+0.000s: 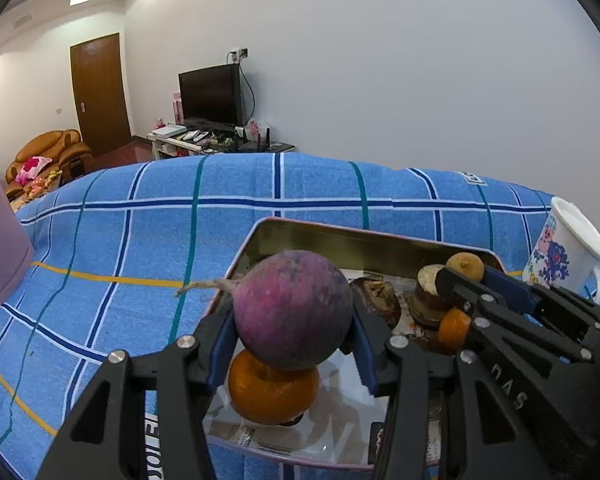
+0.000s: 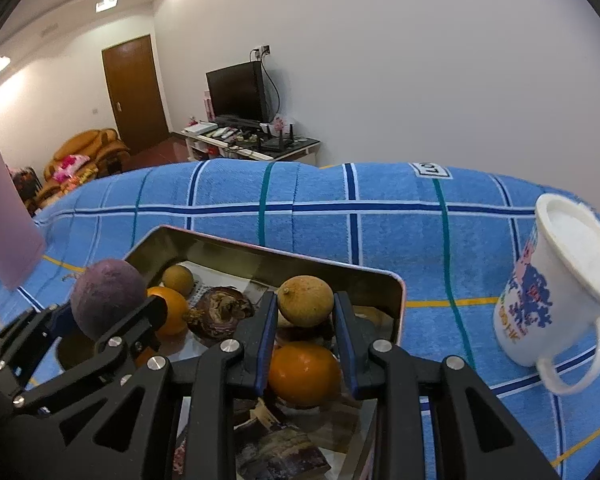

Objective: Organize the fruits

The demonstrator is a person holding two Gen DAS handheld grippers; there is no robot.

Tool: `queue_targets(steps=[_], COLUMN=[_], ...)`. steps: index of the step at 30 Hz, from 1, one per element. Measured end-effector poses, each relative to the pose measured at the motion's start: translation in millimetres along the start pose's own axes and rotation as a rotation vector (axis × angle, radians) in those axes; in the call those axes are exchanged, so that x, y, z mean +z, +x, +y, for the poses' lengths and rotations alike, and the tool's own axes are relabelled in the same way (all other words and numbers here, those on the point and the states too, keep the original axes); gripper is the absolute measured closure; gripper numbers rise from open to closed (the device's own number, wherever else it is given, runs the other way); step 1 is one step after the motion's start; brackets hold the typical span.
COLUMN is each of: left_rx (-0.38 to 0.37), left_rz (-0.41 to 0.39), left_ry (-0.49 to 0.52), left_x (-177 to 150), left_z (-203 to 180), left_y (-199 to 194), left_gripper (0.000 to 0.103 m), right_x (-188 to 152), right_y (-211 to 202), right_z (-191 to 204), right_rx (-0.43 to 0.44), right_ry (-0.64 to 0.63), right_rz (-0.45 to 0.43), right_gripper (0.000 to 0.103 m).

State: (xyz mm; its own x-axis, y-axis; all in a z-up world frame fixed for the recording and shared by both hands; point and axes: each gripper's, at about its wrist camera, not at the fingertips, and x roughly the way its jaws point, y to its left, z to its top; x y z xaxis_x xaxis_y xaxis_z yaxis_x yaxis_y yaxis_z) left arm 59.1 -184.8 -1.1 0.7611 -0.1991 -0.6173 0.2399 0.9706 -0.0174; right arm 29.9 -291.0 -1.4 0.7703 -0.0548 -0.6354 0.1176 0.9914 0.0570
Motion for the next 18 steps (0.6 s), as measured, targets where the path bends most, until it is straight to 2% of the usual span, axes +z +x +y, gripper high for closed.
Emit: queue_targets(steps=[2,4,5,8,11,13,15,18], left_rx=[0.014,0.039,0.049,0.054,0.045,0.052,0.051,0.031], left_rz=[-0.032,-0.070,-0.083,-0.107,-0.116,-0.132,-0.153,-0.178], left_ry=[0.027,0.057,0.060,0.037,0.007,-0.005,-0.017,-0.035], left_x=[-1.5,-2.8,-3.1,-3.7,-3.5,-3.2,-2.2,-1.1], left_z=[-3.0,-6.9,-7.1,-1.9,4.8,8.2,13.2,16.7], left_y=[-6.2,-13.3,-15.5,-22.1,-26.7,-31.5,-36.9,-42.4], left_gripper=[0.049,0.043,0.038,0.026,0.021,0.015,0.005,0.000], right_x=[-0.3,-0.1,0.0,-0.6,-2.4,-3.1,-2.7,-2.6], right_y=[-0.9,-2.9,-4.2,-7.1,-7.6,-8.4,-10.4,-16.8], right_z=[-4.0,-8.7,-10.2,-17.4,-24.1,-28.2,-29.5,-35.1], right_rx=[0.028,0.050,0.054,0.076,0.116,0.148,0.178,0.240], right_ry=[0.024,0.048,0.059,0.091,0.137,0.164,0.183,0.228], right_rz=[0.001,-0.009,-0.017,-0.036,-0.033,-0.031,-0.036,-0.061], right_gripper=[0.072,0.072,0.072,0.071,0.063,0.062,0.062,0.060])
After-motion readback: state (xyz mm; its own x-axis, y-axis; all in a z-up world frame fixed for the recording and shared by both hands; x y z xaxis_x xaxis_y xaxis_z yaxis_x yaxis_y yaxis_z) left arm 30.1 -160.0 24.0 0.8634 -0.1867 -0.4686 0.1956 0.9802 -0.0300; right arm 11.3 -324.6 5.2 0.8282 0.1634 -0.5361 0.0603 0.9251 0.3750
